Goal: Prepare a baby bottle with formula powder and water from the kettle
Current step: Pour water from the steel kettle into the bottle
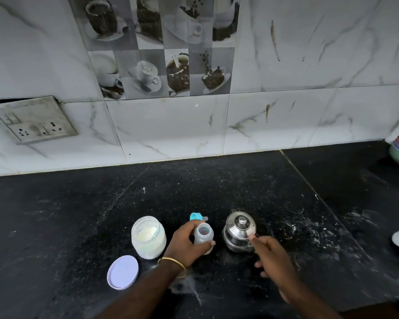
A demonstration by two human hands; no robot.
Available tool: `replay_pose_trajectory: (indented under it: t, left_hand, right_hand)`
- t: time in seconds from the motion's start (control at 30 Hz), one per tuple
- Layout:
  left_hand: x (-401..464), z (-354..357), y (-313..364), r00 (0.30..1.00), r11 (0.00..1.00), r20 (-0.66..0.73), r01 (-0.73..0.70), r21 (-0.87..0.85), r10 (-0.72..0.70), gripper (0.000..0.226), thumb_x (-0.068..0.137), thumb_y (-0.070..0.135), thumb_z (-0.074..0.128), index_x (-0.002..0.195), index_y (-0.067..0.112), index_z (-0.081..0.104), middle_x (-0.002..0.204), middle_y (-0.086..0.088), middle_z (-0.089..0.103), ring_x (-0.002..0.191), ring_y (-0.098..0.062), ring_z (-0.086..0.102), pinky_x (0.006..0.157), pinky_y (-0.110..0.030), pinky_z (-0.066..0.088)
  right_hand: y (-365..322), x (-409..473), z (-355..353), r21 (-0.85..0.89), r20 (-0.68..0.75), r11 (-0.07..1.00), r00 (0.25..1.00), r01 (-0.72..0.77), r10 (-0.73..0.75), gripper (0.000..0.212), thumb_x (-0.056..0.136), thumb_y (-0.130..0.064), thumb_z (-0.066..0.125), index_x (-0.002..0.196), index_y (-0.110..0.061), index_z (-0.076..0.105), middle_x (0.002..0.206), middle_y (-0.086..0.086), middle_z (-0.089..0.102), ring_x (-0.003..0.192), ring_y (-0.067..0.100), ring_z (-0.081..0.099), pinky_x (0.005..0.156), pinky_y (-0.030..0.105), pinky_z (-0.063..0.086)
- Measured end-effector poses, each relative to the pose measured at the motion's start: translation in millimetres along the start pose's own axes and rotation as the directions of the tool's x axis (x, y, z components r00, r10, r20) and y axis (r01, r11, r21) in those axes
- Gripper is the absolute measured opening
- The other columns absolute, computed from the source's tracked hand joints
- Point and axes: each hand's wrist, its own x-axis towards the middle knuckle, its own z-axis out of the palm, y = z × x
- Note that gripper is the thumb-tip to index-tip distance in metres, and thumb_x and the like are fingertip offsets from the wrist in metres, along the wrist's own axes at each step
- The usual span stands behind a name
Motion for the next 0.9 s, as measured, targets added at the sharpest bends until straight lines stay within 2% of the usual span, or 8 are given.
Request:
replay_pose_trajectory:
  t: [0.1, 0.23, 0.4, 0.53, 0.63, 0.7, 0.8, 0.9]
  left_hand:
    - [-1.1, 0.8, 3.9, 1.000, 1.000, -0.018, 0.003, -0.004, -0.003, 0.051, 0.059, 0.040, 0.091, 0.101, 0.030, 0.065, 0.103, 0.012, 0.072, 0.093, -0.002, 0.067, 0.086, -0.025, 0.053]
    - [-1.8, 2.7, -1.4, 1.000, 1.000, 0.013, -0.004, 0.001, 0.004, 0.085, 0.051, 0.052, 0.093, 0.123, 0.037, 0.050, 0.125, 0.018, 0.063, 0.117, -0.002, 0.058, 0.099, -0.025, 0.047]
    - [0.8, -2.0, 1.9, 0.999, 0.999, 0.049, 0.007, 0.054, -0.010, 0.047, 0.062, 0.031, 0.089, 0.103, 0.031, 0.066, 0.101, 0.014, 0.072, 0.094, 0.005, 0.065, 0.087, -0.022, 0.052]
    - [2.7, 1.0, 8.1, 0.998, 0.998, 0.057, 0.001, 0.057, -0.004, 0.047, 0.063, 0.030, 0.090, 0.104, 0.027, 0.066, 0.105, 0.015, 0.072, 0.094, 0.008, 0.064, 0.086, -0.016, 0.051]
    - [5.6, 0.9, 13.6, 0.999, 0.999, 0.044, -0.012, 0.045, 0.010, 0.052, 0.061, 0.035, 0.089, 0.108, 0.028, 0.067, 0.113, 0.016, 0.070, 0.100, 0.006, 0.065, 0.092, -0.020, 0.053]
    - [8.3, -0.4, 17.2, 0.999, 0.999, 0.029, -0.023, 0.041, 0.022, 0.048, 0.060, 0.033, 0.089, 0.103, 0.034, 0.067, 0.106, 0.017, 0.072, 0.098, 0.005, 0.066, 0.091, -0.023, 0.054]
    - [11.7, -2.2, 23.8, 0.998, 0.997, 0.023, -0.059, 0.059, 0.058, 0.048, 0.063, 0.024, 0.091, 0.095, 0.045, 0.063, 0.099, 0.021, 0.070, 0.096, 0.011, 0.063, 0.089, -0.016, 0.050]
    - [14.1, -3.6, 25.4, 0.998, 0.997, 0.010, -0.059, 0.049, 0.058, 0.047, 0.062, 0.029, 0.090, 0.098, 0.043, 0.064, 0.102, 0.020, 0.069, 0.099, 0.007, 0.062, 0.089, -0.018, 0.050]
  right_hand:
    - [1.7, -3.8, 7.4, 0.002, 0.075, 0.997, 0.994, -0.081, 0.080, 0.037, 0.095, -0.056, 0.054, 0.098, -0.021, 0.065, 0.101, 0.004, 0.069, 0.072, 0.017, 0.066, 0.060, 0.030, 0.052]
    - [3.4, -5.7, 15.2, 0.083, 0.096, 0.990, 0.990, -0.112, 0.104, 0.036, 0.099, -0.047, 0.052, 0.098, -0.015, 0.067, 0.101, 0.008, 0.070, 0.068, 0.018, 0.066, 0.056, 0.029, 0.051]
    - [4.8, -5.3, 23.5, 0.183, 0.044, 0.979, 0.995, -0.094, 0.087, 0.037, 0.101, -0.040, 0.052, 0.095, -0.006, 0.066, 0.098, 0.011, 0.068, 0.072, 0.021, 0.064, 0.058, 0.032, 0.052]
    - [9.0, 0.4, 28.5, 0.218, -0.072, 0.975, 0.995, -0.052, 0.069, 0.040, 0.101, -0.043, 0.051, 0.087, -0.009, 0.068, 0.082, 0.013, 0.066, 0.070, 0.023, 0.065, 0.059, 0.034, 0.054]
    - [12.5, 6.0, 26.2, 0.221, -0.112, 0.975, 0.993, -0.012, 0.038, 0.037, 0.100, -0.039, 0.055, 0.084, -0.010, 0.069, 0.074, 0.015, 0.066, 0.068, 0.026, 0.067, 0.059, 0.036, 0.057]
    - [12.6, 8.3, 21.4, 0.202, -0.109, 0.979, 0.994, 0.009, 0.014, 0.035, 0.100, -0.037, 0.056, 0.086, -0.008, 0.070, 0.074, 0.017, 0.068, 0.068, 0.030, 0.071, 0.063, 0.040, 0.059]
    - [8.3, 8.1, 10.7, 0.178, -0.066, 0.984, 0.998, 0.021, -0.010, 0.035, 0.100, -0.034, 0.056, 0.089, -0.004, 0.070, 0.072, 0.019, 0.069, 0.068, 0.032, 0.072, 0.064, 0.041, 0.059]
    - [0.3, 6.0, -1.3, 0.127, 0.009, 0.992, 1.000, 0.027, -0.028, 0.035, 0.101, -0.035, 0.055, 0.092, -0.004, 0.069, 0.068, 0.018, 0.068, 0.064, 0.030, 0.071, 0.062, 0.039, 0.058]
